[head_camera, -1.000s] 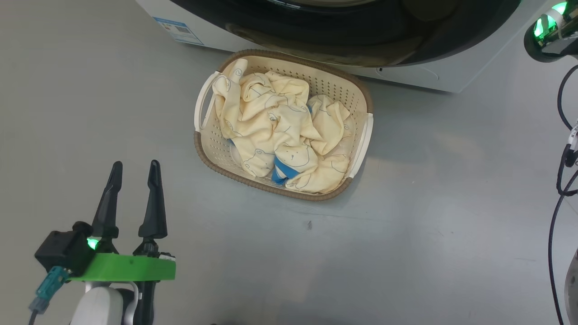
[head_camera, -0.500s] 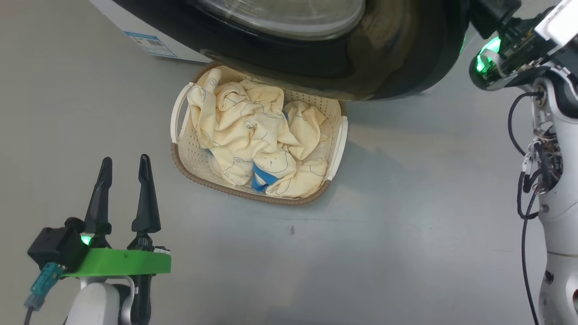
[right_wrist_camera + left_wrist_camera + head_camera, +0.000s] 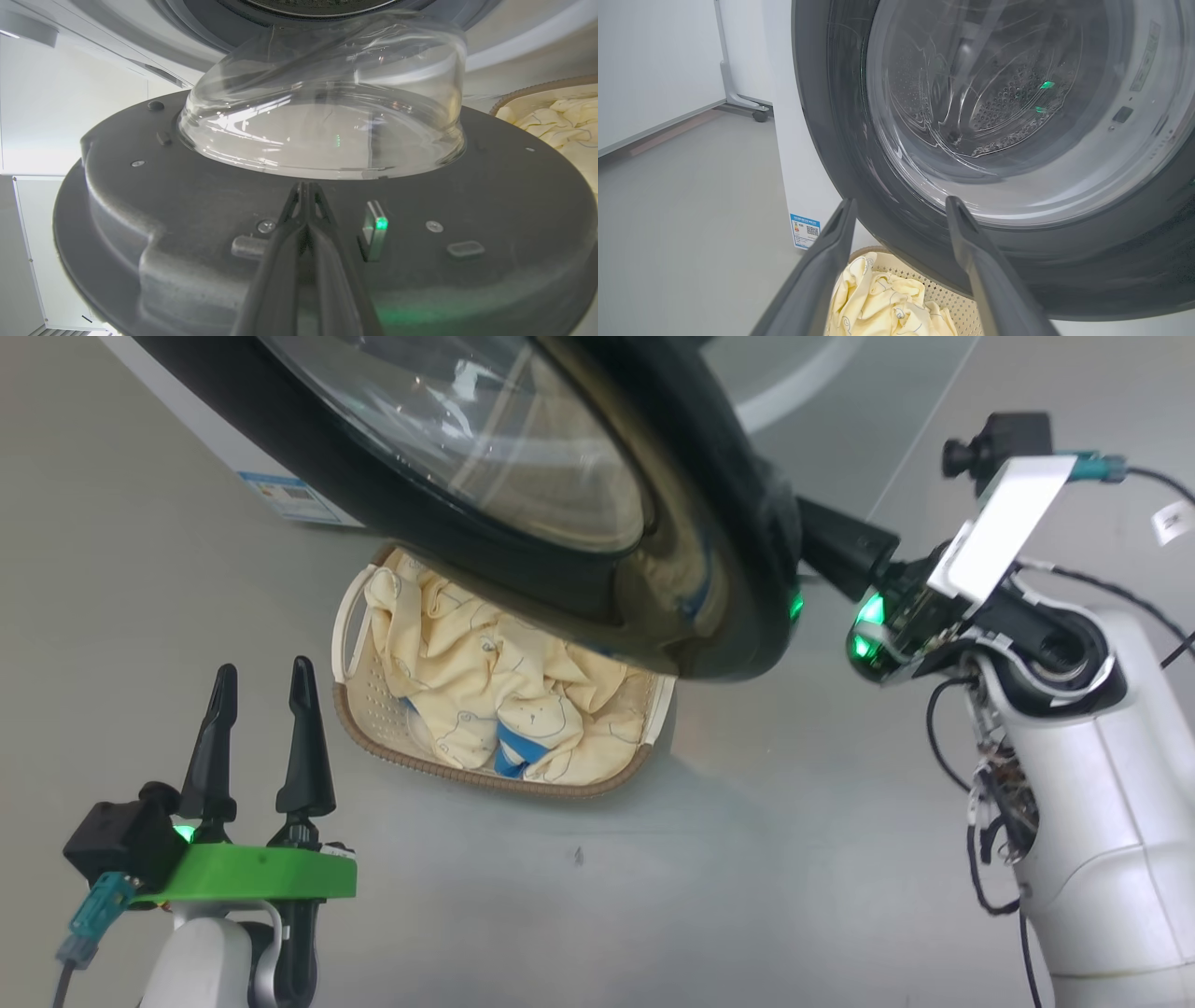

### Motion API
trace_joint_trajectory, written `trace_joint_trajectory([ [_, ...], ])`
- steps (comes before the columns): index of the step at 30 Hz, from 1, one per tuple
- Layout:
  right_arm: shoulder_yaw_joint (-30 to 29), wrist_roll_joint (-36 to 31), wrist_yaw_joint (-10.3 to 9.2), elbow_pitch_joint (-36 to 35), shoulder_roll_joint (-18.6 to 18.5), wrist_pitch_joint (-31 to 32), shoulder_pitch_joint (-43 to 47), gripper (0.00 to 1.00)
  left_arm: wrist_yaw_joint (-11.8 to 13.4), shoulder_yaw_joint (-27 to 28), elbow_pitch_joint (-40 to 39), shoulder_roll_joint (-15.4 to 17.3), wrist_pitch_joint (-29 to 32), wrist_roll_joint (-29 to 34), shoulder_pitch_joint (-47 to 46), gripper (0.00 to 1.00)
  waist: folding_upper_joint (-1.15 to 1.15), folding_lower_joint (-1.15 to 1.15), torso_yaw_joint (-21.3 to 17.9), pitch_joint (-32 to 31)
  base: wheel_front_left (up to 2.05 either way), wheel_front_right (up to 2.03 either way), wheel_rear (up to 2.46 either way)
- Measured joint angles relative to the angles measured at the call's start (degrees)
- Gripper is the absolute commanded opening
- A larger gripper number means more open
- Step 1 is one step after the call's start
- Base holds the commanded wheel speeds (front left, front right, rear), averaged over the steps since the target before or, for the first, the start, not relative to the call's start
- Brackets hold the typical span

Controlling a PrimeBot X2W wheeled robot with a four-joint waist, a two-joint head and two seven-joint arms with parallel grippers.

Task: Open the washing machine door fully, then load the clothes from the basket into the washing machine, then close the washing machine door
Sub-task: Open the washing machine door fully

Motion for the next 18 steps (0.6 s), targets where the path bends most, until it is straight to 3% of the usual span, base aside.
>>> trace_joint_trajectory([
  [18, 6.9, 1.3, 0.0, -1.3, 1.7, -1.0, 11.9, 0.0, 0.0, -2.0, 3.3, 0.0, 0.0, -3.2, 3.3, 1.0, 0.0, 0.0, 0.2, -9.4, 0.0, 0.0, 0.0],
])
